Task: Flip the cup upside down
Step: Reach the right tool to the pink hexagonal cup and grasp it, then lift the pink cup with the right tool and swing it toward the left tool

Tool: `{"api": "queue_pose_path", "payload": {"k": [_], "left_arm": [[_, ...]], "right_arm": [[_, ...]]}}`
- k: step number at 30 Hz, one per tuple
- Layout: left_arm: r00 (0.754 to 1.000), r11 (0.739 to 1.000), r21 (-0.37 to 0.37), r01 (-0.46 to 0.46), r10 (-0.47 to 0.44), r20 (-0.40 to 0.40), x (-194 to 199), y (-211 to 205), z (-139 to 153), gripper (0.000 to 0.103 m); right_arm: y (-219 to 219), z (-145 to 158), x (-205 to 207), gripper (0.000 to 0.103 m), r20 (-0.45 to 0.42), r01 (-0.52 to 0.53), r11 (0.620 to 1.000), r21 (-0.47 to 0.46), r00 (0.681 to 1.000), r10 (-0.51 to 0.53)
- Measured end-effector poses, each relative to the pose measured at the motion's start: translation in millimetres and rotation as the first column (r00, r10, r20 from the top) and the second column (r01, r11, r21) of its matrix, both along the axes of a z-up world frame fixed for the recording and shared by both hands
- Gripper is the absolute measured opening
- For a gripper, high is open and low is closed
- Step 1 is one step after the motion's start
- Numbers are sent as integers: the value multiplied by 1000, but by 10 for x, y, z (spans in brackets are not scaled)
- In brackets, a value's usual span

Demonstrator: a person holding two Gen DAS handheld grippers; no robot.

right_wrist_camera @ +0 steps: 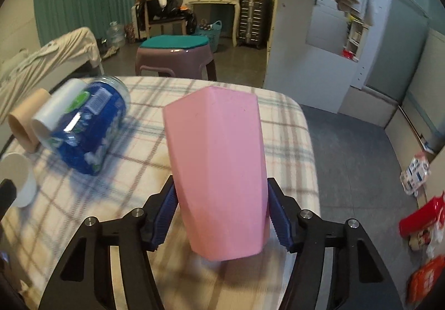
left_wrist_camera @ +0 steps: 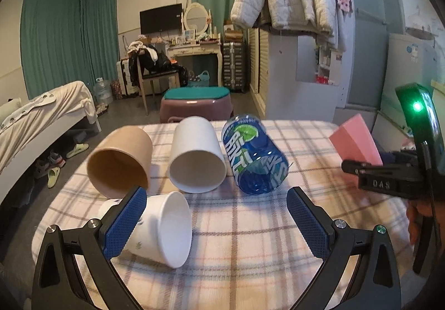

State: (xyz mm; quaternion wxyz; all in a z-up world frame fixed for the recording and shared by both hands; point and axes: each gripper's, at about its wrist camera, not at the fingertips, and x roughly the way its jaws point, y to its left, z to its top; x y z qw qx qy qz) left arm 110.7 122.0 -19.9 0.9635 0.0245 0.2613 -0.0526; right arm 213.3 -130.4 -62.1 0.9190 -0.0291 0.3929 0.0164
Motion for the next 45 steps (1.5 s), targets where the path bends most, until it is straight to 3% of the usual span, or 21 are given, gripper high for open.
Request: {"api": "queue_pose_path", "payload": {"k": [4, 10, 20, 30, 37, 39, 45], "left_arm": [[999, 1000, -17, 8, -8, 44, -201, 97, 151, 103], [997, 999, -52, -7, 10, 72, -467, 437, 195, 103], [994, 996, -44, -80, 83, 75, -648, 984, 48, 103], [995, 994, -64, -92, 95, 41, -630, 1125, -83, 103], [996, 996, -35, -86, 87, 30, -648, 1007, -139, 103], [995, 995, -33, -96, 97, 26, -655, 973, -136, 103], [995, 993, -64, -99, 100, 8, -689, 788, -91, 103]], "right_arm": [[139, 188, -416, 61, 30, 17, 999, 27, 999, -17], [710, 283, -903, 61, 13, -34, 997, 67, 999, 33], [1425, 85, -1076, 60, -42, -1, 998, 60, 999, 3], [1444, -26, -911, 60, -42, 57, 998, 32, 998, -56], [1380, -92, -961, 62, -18, 49, 995, 83, 999, -48], [1351, -70, -1006, 81, -1, 51, 994, 92, 999, -51], [1118, 224, -1310, 87, 138, 31, 987, 155, 989, -53]]}}
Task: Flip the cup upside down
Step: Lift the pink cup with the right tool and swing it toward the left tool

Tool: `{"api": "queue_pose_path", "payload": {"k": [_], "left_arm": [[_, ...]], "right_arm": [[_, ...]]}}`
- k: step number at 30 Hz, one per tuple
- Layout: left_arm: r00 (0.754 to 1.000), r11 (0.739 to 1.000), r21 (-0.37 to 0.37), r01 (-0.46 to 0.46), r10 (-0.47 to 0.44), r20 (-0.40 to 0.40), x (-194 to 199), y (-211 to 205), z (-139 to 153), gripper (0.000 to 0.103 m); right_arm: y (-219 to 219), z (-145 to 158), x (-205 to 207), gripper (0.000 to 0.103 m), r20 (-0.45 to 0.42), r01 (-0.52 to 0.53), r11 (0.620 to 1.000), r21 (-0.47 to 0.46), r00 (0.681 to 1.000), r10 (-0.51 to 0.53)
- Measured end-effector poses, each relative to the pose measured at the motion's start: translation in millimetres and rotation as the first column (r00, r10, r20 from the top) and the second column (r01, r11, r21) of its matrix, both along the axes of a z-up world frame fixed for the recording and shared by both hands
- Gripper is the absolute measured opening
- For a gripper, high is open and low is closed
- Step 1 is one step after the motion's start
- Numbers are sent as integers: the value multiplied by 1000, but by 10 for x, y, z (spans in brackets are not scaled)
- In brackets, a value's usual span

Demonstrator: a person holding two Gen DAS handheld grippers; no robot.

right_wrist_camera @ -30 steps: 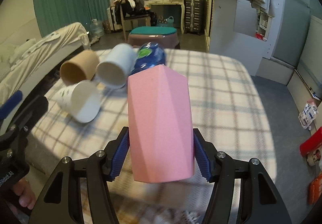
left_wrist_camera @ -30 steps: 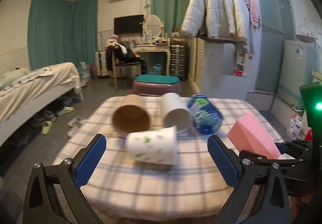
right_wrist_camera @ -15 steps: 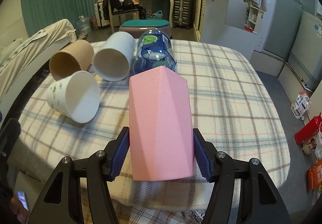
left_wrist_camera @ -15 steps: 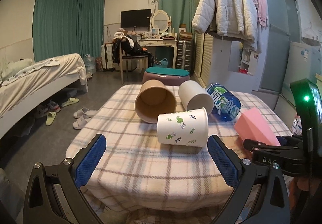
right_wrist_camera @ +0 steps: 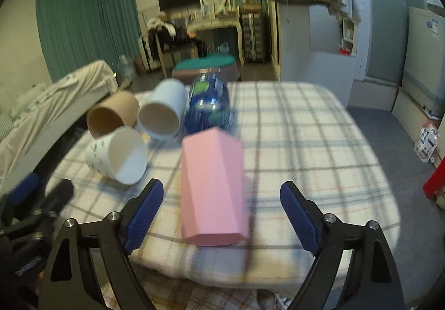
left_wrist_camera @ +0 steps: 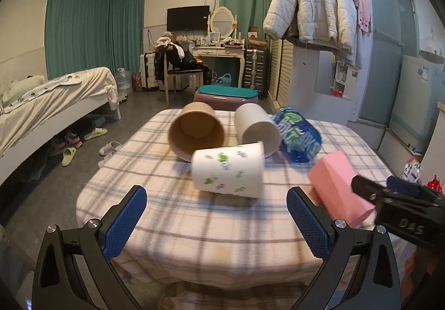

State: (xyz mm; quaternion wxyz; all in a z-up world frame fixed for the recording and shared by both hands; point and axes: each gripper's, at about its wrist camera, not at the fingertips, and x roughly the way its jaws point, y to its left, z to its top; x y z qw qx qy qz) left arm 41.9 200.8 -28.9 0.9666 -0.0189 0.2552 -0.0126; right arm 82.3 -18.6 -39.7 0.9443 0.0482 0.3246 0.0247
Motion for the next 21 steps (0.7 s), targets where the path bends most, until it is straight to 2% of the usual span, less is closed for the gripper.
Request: {"api": "queue_pose_path", "payload": {"k": [5, 11, 21], "left_arm": [[999, 999, 23, 32, -33, 33, -93, -356, 86, 103], [997, 997, 19, 73, -74, 34, -122, -762, 84, 103], [991, 992, 17, 128, -128, -24, -36, -1208, -142, 103]], "right_arm": [[-272, 163, -252, 88, 79, 27, 999, -21, 997, -25], [-660, 239, -510, 88, 126, 79, 994, -77, 990, -69], [-1203, 44, -645, 92, 137, 156, 987, -34, 979, -150]]}}
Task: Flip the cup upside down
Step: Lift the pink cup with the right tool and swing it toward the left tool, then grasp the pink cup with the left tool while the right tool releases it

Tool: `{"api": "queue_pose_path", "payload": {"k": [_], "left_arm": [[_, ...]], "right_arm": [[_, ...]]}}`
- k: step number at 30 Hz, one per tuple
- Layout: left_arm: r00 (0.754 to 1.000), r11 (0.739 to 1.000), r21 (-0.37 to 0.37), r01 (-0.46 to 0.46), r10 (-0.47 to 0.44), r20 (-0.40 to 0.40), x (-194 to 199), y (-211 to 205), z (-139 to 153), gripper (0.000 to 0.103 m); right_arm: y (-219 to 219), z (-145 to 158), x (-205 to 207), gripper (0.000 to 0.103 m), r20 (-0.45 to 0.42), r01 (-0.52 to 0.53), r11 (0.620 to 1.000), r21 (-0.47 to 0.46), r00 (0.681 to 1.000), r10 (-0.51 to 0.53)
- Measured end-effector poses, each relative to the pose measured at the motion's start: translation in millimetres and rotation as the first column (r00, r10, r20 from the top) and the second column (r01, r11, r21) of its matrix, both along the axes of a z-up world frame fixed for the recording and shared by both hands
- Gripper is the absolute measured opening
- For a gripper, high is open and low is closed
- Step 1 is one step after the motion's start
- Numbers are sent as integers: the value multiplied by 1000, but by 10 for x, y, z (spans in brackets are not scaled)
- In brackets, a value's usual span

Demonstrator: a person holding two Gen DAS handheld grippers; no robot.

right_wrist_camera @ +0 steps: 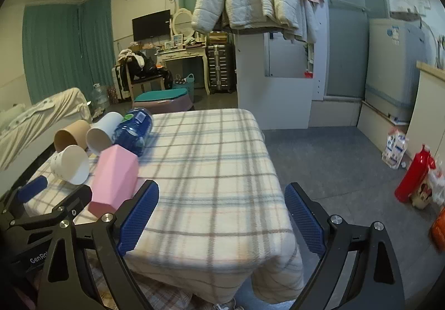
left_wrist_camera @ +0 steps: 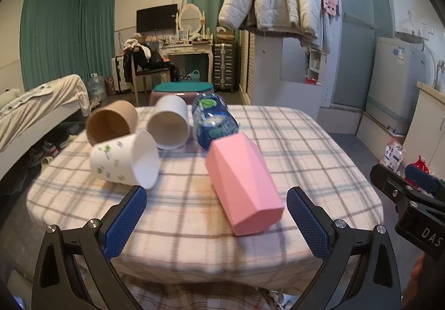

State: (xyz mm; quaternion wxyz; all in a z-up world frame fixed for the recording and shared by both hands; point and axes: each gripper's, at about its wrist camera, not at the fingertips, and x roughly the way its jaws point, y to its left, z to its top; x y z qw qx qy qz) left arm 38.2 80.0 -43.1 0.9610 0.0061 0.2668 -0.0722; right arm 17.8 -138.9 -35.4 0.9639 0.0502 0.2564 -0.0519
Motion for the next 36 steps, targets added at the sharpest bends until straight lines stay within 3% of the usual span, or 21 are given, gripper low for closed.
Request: {"api": "queue_pose_path", "payload": {"k": [12, 13, 16, 19, 22, 36], "left_arm": [[995, 1000, 2, 29, -29, -94, 202, -166, -390, 102], [995, 1000, -1, 30, -30, -92, 207, -162, -394, 99], [995, 999, -3, 51, -51, -92, 224, -169, -402, 75], [989, 995, -8, 102, -102, -106, 226, -207, -419, 59], [989, 993, 23, 116, -114, -92, 187, -243, -404, 58], [993, 993, 16, 114, -114, -3, 191, -70, -48, 54]], "right_arm": [[-259, -353, 192, 92, -82, 38, 999, 36, 996, -35], [-277, -380, 211, 92, -90, 41, 998, 41, 995, -37], [-309, -452, 259, 92, -111, 45, 998, 53, 993, -38], [-284, -489, 293, 92, -123, 39, 998, 55, 992, -32], [-249, -497, 298, 92, -125, 33, 998, 52, 992, -26], [-112, -492, 291, 92, -133, 16, 999, 42, 991, -11]]}}
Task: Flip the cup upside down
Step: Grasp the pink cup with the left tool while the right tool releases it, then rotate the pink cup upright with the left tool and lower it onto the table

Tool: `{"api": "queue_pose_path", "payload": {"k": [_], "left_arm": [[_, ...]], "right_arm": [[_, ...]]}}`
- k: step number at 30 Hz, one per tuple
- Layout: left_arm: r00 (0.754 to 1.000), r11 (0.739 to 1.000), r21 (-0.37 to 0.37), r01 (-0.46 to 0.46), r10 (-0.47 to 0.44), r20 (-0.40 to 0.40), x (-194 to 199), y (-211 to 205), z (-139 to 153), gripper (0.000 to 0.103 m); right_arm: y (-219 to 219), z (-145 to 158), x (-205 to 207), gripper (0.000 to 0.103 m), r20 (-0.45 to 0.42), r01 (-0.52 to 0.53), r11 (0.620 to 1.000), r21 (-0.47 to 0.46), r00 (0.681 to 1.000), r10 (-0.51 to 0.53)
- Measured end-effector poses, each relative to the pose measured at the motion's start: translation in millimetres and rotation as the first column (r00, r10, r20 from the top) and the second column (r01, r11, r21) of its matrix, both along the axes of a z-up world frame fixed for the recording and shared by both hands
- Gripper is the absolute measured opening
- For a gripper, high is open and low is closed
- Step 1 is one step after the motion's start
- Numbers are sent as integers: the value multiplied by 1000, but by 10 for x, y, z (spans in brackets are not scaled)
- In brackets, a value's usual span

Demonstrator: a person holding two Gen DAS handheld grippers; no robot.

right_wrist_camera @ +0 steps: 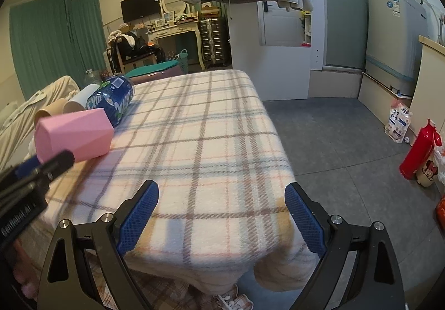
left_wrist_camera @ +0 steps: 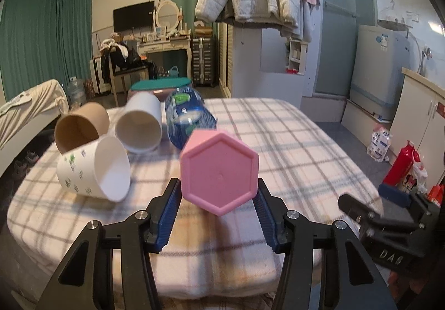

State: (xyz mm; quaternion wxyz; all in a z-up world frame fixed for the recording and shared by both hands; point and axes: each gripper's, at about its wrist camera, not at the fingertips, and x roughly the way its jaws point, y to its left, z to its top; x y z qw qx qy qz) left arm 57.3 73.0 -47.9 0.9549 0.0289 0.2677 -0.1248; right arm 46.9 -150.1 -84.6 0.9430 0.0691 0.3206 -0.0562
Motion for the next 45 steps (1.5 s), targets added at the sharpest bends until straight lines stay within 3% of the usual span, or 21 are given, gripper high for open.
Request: {"api": "queue_pose_path", "payload": {"k": [32, 38, 45], "left_arm": [[998, 999, -47, 17, -14, 69, 312, 84, 305, 50], [999, 999, -46, 9, -7, 46, 392, 102, 205, 49], [998, 999, -31, 20, -18, 53, 222, 164, 172, 49]], "right_arm": [[33, -57, 48, 93, -10, -3, 1000, 9, 1000, 3], [49, -60, 71, 92, -17, -3, 1000, 7, 1000, 3], [49, -63, 74, 93, -17, -3, 1000, 8, 1000, 3]]}}
